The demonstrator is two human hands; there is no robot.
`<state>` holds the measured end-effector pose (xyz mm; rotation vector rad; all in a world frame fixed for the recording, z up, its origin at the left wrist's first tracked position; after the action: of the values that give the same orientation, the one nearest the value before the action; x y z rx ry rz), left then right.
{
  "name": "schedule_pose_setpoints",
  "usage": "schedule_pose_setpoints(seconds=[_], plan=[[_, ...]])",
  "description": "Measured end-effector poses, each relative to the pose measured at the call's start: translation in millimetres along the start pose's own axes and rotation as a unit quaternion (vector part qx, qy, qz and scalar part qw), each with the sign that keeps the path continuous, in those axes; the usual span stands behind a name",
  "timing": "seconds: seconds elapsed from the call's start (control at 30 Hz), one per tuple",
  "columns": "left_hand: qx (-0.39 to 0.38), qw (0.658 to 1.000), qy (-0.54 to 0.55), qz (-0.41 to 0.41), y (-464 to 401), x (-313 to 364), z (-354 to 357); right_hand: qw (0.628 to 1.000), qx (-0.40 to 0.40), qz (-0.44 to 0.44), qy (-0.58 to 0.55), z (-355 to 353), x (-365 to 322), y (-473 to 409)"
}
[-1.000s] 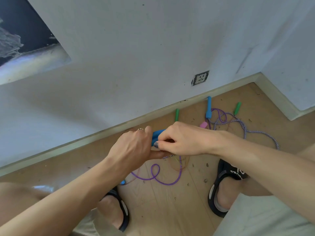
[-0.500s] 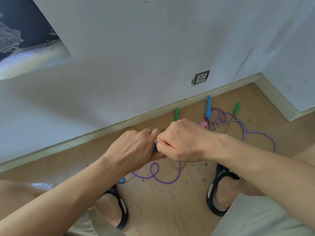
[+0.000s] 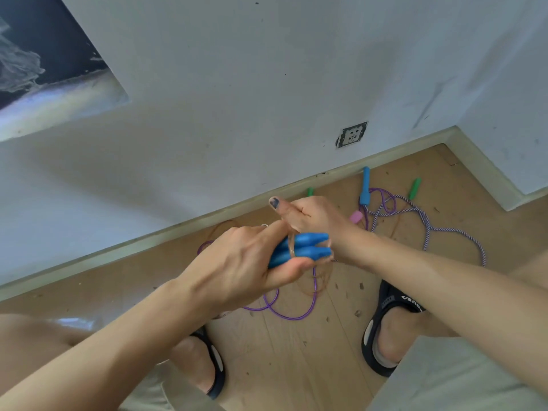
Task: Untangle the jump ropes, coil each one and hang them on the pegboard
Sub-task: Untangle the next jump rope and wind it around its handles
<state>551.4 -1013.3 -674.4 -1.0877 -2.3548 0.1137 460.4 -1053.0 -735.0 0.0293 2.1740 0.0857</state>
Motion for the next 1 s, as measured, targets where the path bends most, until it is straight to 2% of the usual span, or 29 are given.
schedule_pose_setpoints(seconds=[0.1,0.17,0.3,0.37,0.43,0.5,0.63,0.77,0.87,1.0], plan=[[0.015,0.999,0.027,-0.041,-4.1,-5.1,-4.8,0.994,-0.029,0.028,-0.105,13.9,2.2,13.2],[0.019,0.996,0.051,-0.073,-6.0,-10.4,-3.5,0.989,-0.009,0.053,-0.137,15.9,7.2,17.7],[0.044,0.980,0.055,-0.188,-7.3,-45.6,-2.9,0.992,0.063,0.017,-0.104,8.8,0.6,21.5],[0.042,0.957,0.052,-0.284,-3.4,-77.6,1.4,0.993,0.067,0.016,-0.092,11.5,-0.9,27.3],[0.015,0.942,0.037,-0.333,1.1,-97.2,10.4,0.998,0.057,-0.013,-0.034,17.9,-3.8,33.8],[-0.016,0.946,0.011,-0.324,5.2,-100.5,21.0,0.998,0.045,-0.043,-0.001,18.8,-5.3,36.5],[-0.049,0.964,-0.087,-0.247,5.7,-94.7,23.6,0.999,0.005,-0.052,0.014,11.3,-4.5,36.7],[-0.038,0.972,-0.147,-0.180,-0.9,-91.6,18.6,0.999,-0.008,-0.036,-0.032,-0.6,-13.0,32.6],[-0.034,0.982,-0.115,-0.144,-4.7,-80.2,20.5,0.999,0.011,-0.032,-0.042,-18.4,-18.2,24.2],[-0.071,0.991,-0.059,-0.098,-1.9,-65.1,29.3,0.999,0.021,-0.034,-0.014,-26.9,-14.3,17.3]])
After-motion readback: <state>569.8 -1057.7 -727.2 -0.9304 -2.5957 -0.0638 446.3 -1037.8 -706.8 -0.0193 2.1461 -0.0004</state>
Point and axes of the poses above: each hand's wrist, its own y-axis away from the middle knuckle, its own z-axis out of the palm, x = y × z, the point moved 10 cm from there along -y, towards the middle knuckle, and after that the axes turned 9 degrees about x, right-handed, at the moved point
